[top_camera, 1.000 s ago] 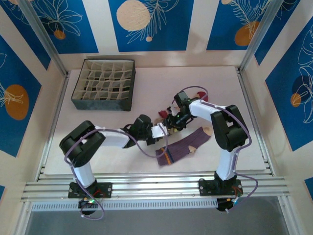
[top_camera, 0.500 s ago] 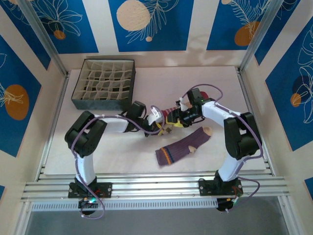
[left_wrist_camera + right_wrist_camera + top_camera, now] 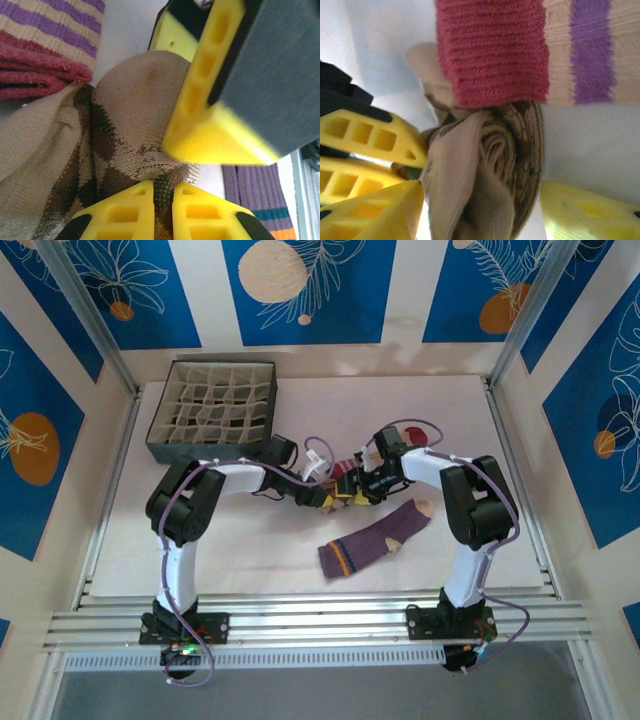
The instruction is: Roll the socks
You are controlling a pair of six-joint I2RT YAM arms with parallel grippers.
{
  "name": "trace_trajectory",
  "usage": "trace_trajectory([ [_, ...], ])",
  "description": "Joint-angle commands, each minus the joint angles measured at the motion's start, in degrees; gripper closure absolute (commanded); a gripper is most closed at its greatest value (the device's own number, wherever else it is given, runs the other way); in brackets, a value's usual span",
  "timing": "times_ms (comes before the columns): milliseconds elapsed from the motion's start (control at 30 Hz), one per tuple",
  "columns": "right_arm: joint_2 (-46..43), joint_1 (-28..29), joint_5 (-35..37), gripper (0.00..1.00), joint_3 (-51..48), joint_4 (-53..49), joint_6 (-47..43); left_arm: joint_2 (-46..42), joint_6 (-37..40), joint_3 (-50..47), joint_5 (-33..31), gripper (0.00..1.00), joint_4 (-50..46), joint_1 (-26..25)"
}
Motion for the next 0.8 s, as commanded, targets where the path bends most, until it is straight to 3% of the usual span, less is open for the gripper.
trace_trajectory([
  [0, 3.3, 1.5, 0.2, 0.40, 2.7, -0.1, -0.5, 4.9, -3.1, -2.0, -4.3, 0.89, -4.7, 0.8],
  [67, 4.7, 2.1, 1.7, 0.45, 3.3, -0.7, -0.6, 4.8, -4.2, -2.9, -4.1, 0.89, -2.9, 0.9],
  [233, 4.9, 3.0, 2.5, 0.74, 1.8, -1.5, 0.1, 2.4, -7.2, -6.8, -4.5, 0.89, 2.0, 0.3],
  [333, 3.4, 3.9, 4.7, 0.84, 1.1, -4.4, -0.1, 0.1, -8.8, -9.6, -5.3, 0.88, 4.4, -0.9],
  [433, 1.7, 5.0, 7.0, 0.90, 0.2, -7.1, 0.4, -1.9, -7.7, -11.1, -6.9, 0.84, 3.9, -2.8],
  [600, 0.8, 6.2, 9.7, 0.95, -0.6, -10.3, 0.9, -8.4, 0.0, -15.3, -14.0, 0.66, 5.2, -6.4],
  [767, 1.2, 6.8, 10.6, 0.96, -0.1, -11.3, 1.4, -16.9, 7.4, -20.6, -18.2, 0.63, 10.9, -7.8],
])
